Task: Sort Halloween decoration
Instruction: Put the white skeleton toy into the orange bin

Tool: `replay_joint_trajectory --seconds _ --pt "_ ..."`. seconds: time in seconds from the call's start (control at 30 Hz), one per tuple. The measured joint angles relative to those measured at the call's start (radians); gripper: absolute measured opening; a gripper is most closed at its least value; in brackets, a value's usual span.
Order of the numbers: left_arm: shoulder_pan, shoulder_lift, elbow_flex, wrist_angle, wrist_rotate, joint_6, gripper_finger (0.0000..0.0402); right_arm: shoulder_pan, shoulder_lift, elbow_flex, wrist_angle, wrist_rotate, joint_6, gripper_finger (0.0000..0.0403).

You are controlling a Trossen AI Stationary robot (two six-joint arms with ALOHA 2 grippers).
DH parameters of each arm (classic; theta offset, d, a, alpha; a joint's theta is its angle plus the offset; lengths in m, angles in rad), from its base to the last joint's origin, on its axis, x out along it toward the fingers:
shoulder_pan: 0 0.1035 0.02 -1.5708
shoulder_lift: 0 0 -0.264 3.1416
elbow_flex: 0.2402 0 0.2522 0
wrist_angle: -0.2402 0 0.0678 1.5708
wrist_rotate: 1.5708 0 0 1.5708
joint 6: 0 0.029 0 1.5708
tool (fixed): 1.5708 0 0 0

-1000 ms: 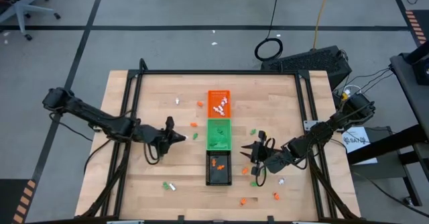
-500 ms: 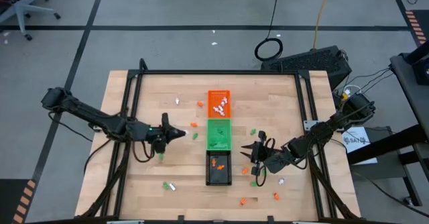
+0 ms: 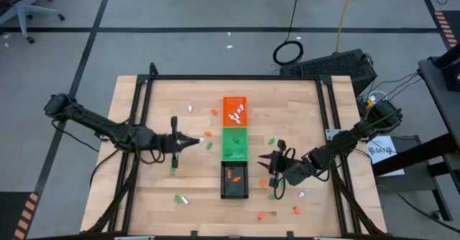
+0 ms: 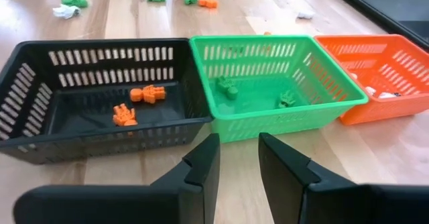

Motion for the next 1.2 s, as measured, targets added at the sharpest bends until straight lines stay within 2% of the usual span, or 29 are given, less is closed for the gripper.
replay_joint_trajectory --seconds 0.23,0.37,0.43,0.6,0.83,1.07,1.2 --pt "0.003 0.000 0.000 0.069 0.000 -0.388 0.0000 0.000 0.000 0.000 0.000 0.000 0.004 0.0089" --pt "0.003 0.001 0.000 0.084 0.000 -0.497 0.0000 0.000 0.000 0.000 0.000 0.004 0.005 0.0089" --pt "0.003 0.001 0.000 0.090 0.000 -0.500 0.0000 0.000 0.000 0.000 0.001 0.004 0.005 0.0089" --pt "0.036 0.001 0.000 0.120 0.000 -0.390 0.0000 0.000 0.000 0.000 0.001 0.004 0.005 0.0089" --pt "0.174 0.029 0.000 0.132 0.007 -0.327 0.0000 0.000 0.000 0.000 0.001 0.041 0.032 0.0089" --pt "0.338 0.146 0.000 0.322 0.160 -0.327 0.0000 0.000 0.052 0.000 0.045 0.056 0.033 0.0089" --pt "0.413 0.242 0.000 0.439 0.195 -0.327 0.0000 0.003 0.066 0.000 0.091 0.052 0.034 0.0089"
